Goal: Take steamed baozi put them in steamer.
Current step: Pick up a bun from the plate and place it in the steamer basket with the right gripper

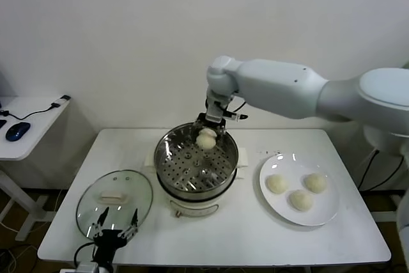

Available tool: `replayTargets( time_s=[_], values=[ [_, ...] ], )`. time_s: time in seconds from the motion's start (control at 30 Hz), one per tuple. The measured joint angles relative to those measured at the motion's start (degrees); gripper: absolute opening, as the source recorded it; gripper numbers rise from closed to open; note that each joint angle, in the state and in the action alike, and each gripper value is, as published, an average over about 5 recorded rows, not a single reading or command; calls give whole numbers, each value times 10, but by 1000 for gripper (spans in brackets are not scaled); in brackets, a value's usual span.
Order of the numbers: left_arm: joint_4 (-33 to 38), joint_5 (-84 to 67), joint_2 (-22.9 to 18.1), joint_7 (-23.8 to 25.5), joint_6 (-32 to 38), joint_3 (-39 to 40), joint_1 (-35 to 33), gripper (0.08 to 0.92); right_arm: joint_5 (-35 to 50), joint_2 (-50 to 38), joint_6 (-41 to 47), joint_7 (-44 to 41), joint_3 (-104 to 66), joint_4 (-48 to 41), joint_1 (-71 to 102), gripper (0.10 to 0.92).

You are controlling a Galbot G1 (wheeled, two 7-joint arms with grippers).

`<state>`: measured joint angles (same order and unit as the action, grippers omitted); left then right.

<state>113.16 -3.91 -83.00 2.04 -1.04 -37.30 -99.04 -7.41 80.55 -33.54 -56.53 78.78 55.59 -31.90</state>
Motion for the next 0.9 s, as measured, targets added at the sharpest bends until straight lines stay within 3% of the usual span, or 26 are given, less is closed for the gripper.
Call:
replayTargets(
  time_s=[0.27,0.5,0.7,0.9],
  values=[
    [-7,-1,1,-2,1,-3,7,823,-54,40,-35,32,-20,-77,46,667],
    [-9,-1,1,-2,1,-1,9,823,-47,52,-54,35,-19,-109,53,801],
    [-6,1,0,-2,0,-1,7,823,25,48,-57,15,-4,-112,24,822],
    [-4,2,0,-1,-1,-2,4,823,174,4,-17,-26,46,-75,-42,823]
  ],
)
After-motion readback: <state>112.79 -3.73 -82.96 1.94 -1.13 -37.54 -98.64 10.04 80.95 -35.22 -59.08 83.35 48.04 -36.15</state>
